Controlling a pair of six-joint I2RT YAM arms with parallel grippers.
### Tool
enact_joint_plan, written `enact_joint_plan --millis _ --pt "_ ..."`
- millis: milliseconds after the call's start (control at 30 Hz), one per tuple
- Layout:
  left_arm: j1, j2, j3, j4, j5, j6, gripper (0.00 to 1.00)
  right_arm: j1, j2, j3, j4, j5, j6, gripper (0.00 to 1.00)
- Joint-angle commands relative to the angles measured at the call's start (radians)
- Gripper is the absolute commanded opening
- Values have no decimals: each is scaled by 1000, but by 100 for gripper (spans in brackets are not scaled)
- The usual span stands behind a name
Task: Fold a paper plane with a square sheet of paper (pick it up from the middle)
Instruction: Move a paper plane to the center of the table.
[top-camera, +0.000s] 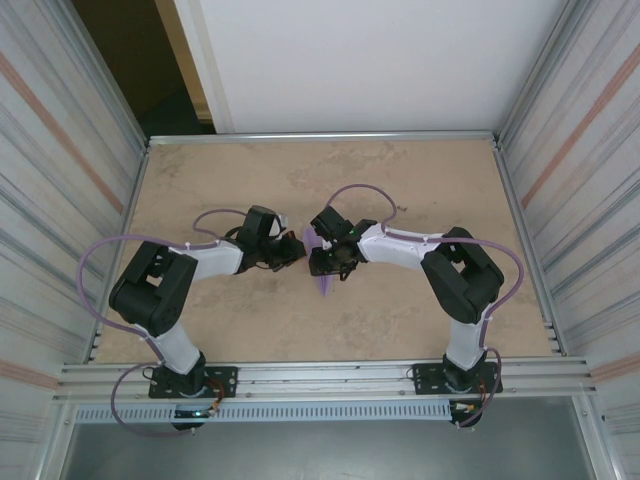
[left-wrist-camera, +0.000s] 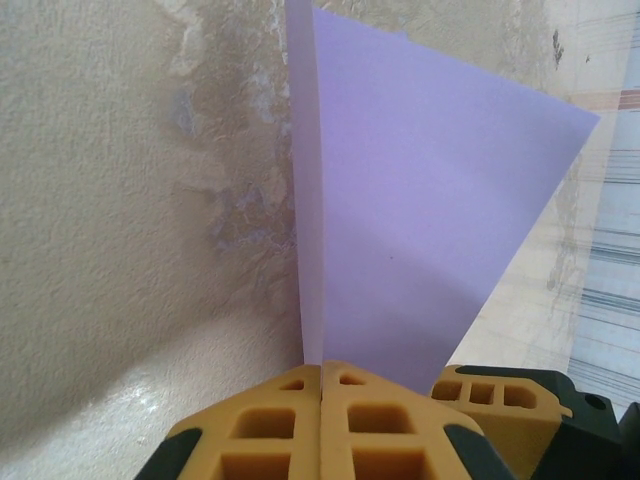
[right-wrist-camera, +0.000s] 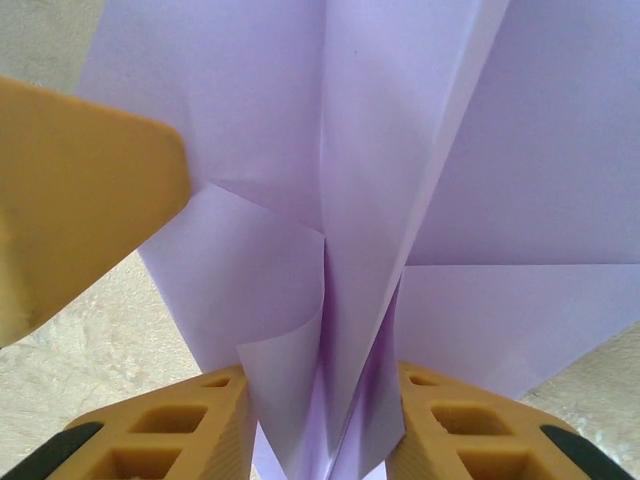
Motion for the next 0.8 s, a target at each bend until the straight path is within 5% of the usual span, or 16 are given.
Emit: enact_joint_plan --millis 0,200,433,767 --pt "-7 3 24 -17 12 13 0 2 12 26 -32 33 7 33" --pt "-7 -10 24 -30 8 16 0 2 35 40 -52 64 42 26" --pt "4 -65 27 -99 -41 47 18 -12 10 60 -73 122 52 11" --pt "95 -191 -9 -264 -140 123 61 -135 11 123 -130 198 10 5"
